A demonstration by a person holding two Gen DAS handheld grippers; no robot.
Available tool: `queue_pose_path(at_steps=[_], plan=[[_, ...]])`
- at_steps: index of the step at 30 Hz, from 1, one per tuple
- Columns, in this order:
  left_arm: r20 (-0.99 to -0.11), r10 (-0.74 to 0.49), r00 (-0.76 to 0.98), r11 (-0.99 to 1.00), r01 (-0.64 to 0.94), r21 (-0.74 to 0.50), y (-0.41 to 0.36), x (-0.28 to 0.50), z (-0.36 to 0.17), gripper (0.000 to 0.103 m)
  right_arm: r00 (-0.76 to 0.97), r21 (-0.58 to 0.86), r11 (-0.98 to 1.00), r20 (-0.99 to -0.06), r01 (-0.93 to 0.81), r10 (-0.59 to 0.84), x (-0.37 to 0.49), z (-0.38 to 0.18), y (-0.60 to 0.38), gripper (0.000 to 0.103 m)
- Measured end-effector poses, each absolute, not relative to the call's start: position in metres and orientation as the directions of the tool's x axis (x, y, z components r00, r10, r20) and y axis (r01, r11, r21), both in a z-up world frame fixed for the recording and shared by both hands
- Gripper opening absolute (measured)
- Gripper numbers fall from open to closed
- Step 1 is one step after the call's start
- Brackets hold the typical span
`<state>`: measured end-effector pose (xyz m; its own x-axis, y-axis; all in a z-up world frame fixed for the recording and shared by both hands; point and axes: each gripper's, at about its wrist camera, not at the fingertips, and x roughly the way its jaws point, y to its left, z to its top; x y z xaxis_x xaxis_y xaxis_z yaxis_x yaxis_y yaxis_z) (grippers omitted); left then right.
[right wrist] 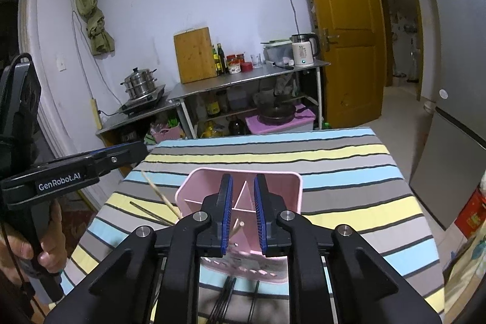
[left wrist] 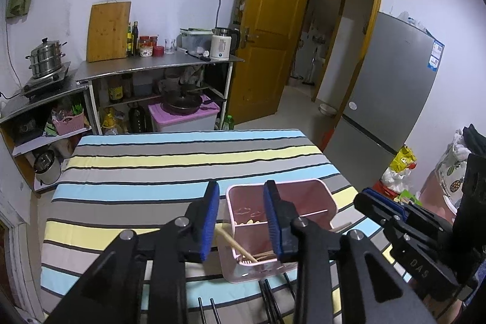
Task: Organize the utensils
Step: 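Lower the left tool's wooden chopstick into the basket and open it while the right tool releases its own, then lower the left tool onto a black chopstick while the right tool lowers onto another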
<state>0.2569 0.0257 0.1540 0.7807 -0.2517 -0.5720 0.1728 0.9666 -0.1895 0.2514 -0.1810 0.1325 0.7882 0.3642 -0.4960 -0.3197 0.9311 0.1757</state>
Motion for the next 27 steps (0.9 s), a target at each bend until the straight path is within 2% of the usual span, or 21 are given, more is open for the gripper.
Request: queue_pose_path(at_steps=[13, 27], plan=[[-0.525, -0.261, 0.810, 0.963, 0.185, -0.194, 0.032, 0.184, 0.163, 0.032, 0.809, 0.189, 0.930, -0.458, -0.316, 0.368, 0.185, 0.142, -0.212, 0.015], [-0.590, -0.278, 0.758, 0.958, 0.177, -0.224, 0.032, 0.133, 0.108, 0.032, 0.770, 0.225, 0.927, -0.516, -0.301, 0.375, 0.144, 0.102, -0.222, 0.015]])
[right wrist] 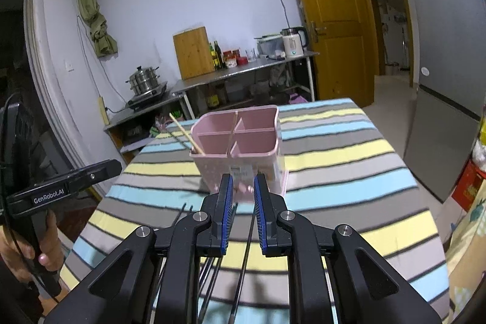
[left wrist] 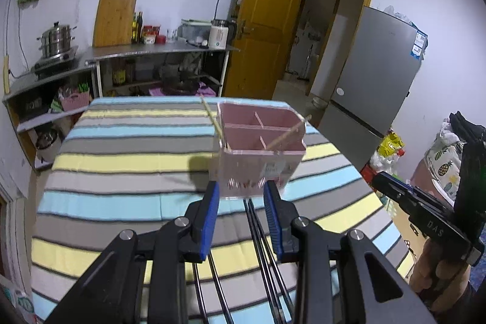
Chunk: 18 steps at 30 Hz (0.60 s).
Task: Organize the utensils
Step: 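Lower the left tool onto a black chopstick while the right tool lowers onto another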
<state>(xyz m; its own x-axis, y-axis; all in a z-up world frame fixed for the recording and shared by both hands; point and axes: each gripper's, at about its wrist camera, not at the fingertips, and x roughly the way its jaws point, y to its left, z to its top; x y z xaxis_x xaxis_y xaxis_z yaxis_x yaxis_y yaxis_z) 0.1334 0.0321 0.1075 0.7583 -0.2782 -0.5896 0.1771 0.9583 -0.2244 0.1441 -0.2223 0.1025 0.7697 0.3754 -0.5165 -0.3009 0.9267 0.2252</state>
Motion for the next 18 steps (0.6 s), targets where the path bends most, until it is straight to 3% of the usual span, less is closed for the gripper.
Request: queue_pose_path(at_steps=[18], plan=[[-0.687, -0.295, 0.664, 0.954, 0.159, -0.255, 0.022, 0.131, 0.044, 0.032, 0.697, 0.243, 0.919, -0.599, -0.311, 0.394, 0.145, 0.057, -0.210, 0.014]])
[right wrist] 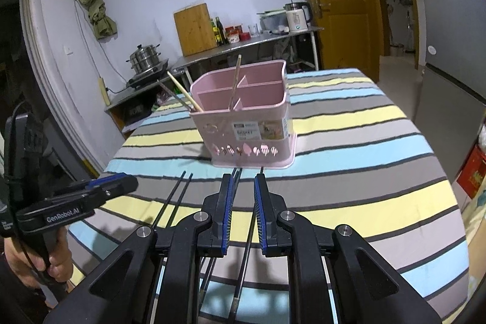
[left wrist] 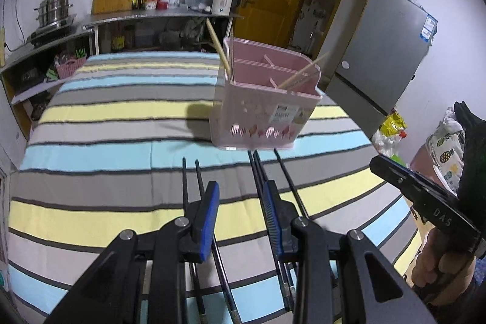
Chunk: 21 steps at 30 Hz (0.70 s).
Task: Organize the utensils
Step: 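Lower the left tool onto a black chopstick while the right tool lowers onto another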
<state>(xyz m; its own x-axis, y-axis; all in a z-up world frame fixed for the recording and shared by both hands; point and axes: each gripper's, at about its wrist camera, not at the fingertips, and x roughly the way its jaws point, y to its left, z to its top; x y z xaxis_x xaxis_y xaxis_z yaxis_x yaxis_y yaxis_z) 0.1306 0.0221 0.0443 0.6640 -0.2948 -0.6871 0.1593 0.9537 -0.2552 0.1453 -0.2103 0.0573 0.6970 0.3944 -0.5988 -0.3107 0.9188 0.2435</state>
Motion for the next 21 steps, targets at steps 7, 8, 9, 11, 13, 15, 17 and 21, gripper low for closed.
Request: queue_pose_path(at_steps=[7, 8, 9, 11, 13, 15, 17, 21], plan=[[-0.728, -0.300, 0.616, 0.951, 0.139, -0.274, 0.025, 0.142, 0.016, 0.032, 0.652, 0.255, 0.914, -0.641, -0.315, 0.404, 0.157, 0.035, -0.199, 0.014], [-0.733, -0.301, 0.611, 0.951, 0.135, -0.278, 0.025, 0.145, 0.013, 0.032, 0.644, 0.257, 0.913, -0.648, -0.317, 0.407, 0.160, 0.032, -0.196, 0.014], [-0.738, -0.300, 0.604, 0.951, 0.130, -0.280, 0.026, 0.147, 0.009, 0.032, 0.634, 0.260, 0.911, -0.656, -0.320, 0.410, 0.162, 0.027, -0.194, 0.014], [-0.750, -0.297, 0.591, 0.952, 0.122, -0.281, 0.027, 0.152, 0.002, 0.032, 0.611, 0.265, 0.908, -0.674, -0.325, 0.416, 0.168, 0.019, -0.188, 0.014], [-0.763, -0.291, 0.577, 0.954, 0.111, -0.280, 0.027, 0.158, -0.005, 0.032, 0.590, 0.267, 0.905, -0.690, -0.330, 0.418, 0.173, 0.010, -0.182, 0.014], [-0.773, -0.290, 0.564, 0.954, 0.102, -0.283, 0.029, 0.164, -0.012, 0.031, 0.571, 0.265, 0.904, -0.706, -0.335, 0.418, 0.179, 0.002, -0.176, 0.014], [-0.782, -0.286, 0.554, 0.955, 0.095, -0.282, 0.030, 0.168, -0.017, 0.031, 0.553, 0.264, 0.903, -0.721, -0.339, 0.418, 0.184, -0.006, -0.169, 0.014], [-0.794, -0.285, 0.537, 0.956, 0.095, -0.279, 0.029, 0.176, -0.023, 0.028, 0.529, 0.261, 0.903, -0.740, -0.342, 0.414, 0.195, -0.018, -0.159, 0.014]])
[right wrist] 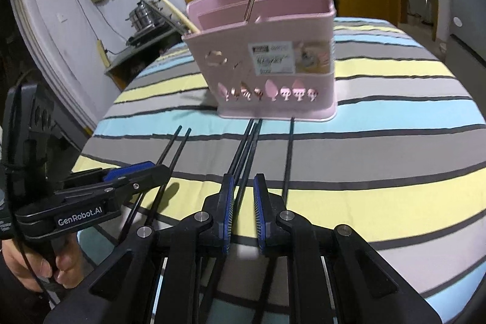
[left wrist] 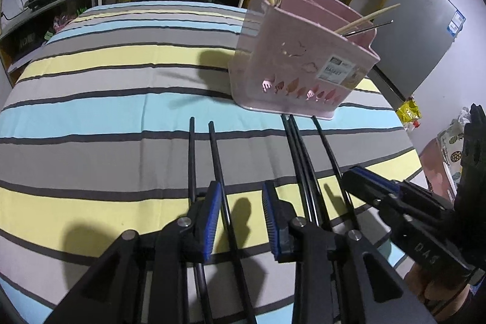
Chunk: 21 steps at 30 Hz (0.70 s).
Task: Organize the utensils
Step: 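Lower the left tool onto a black chopstick while the right tool lowers onto another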
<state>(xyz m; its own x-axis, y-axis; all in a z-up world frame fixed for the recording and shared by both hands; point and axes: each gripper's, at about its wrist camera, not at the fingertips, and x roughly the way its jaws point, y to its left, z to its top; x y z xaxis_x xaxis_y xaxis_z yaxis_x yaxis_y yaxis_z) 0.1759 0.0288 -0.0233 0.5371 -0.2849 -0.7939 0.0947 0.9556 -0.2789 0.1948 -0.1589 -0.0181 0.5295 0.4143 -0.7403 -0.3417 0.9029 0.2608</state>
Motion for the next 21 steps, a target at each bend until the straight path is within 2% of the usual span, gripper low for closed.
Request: queue_pose_path(at_steps=[15, 21], plan=[[-0.815, -0.256, 0.520, 0.966, 0.102, -0.238, 0.023, 0.192, -0.036, 0.028, 0.492, 0.235, 0.913, -0.783, -0.332, 0.381, 0.211, -0.036, -0.148, 0.014], [-0.821, -0.223, 0.526, 0.975, 0.103, -0.199, 0.017, 0.199, -0.037, 0.017, 0.500, 0.198, 0.925, -0.795, -0.323, 0.345, 0.213, -0.036, -0.143, 0.008]])
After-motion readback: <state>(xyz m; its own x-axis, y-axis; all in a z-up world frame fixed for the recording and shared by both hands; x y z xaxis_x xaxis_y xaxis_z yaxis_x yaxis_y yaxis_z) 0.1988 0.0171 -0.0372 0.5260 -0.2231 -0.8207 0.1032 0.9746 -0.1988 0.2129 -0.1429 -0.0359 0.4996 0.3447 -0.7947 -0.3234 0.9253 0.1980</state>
